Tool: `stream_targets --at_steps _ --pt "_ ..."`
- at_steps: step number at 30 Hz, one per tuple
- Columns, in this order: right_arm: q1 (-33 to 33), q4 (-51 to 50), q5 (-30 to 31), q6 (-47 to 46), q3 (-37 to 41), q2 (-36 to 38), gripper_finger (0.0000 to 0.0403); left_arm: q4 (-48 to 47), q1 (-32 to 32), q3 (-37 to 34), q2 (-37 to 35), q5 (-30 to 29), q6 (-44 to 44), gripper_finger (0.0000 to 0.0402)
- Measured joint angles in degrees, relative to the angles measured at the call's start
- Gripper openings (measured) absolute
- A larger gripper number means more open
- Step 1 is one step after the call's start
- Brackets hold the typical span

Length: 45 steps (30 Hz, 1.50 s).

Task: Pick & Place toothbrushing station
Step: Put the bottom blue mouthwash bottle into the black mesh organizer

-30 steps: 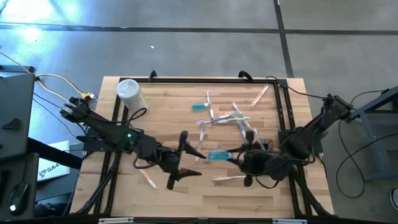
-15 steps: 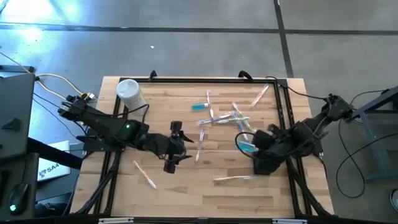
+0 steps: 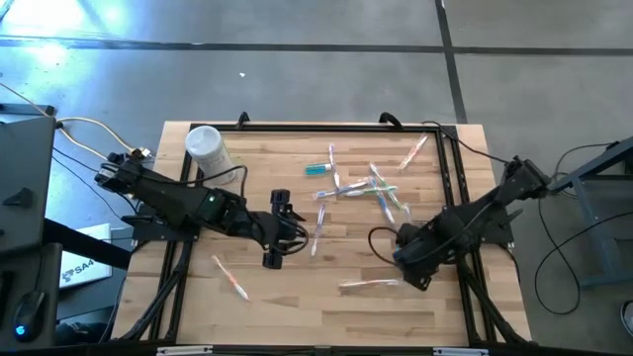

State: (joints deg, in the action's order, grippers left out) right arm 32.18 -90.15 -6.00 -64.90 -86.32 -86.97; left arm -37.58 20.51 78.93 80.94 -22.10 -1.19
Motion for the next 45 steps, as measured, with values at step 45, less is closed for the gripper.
stream_targets --at_steps 45 --pt "-5.38 0.15 -9.44 6.20 12.37 11.56 0.0087 -1.56 0.00 0.03 1.77 -1.34 0.88 0.0250"
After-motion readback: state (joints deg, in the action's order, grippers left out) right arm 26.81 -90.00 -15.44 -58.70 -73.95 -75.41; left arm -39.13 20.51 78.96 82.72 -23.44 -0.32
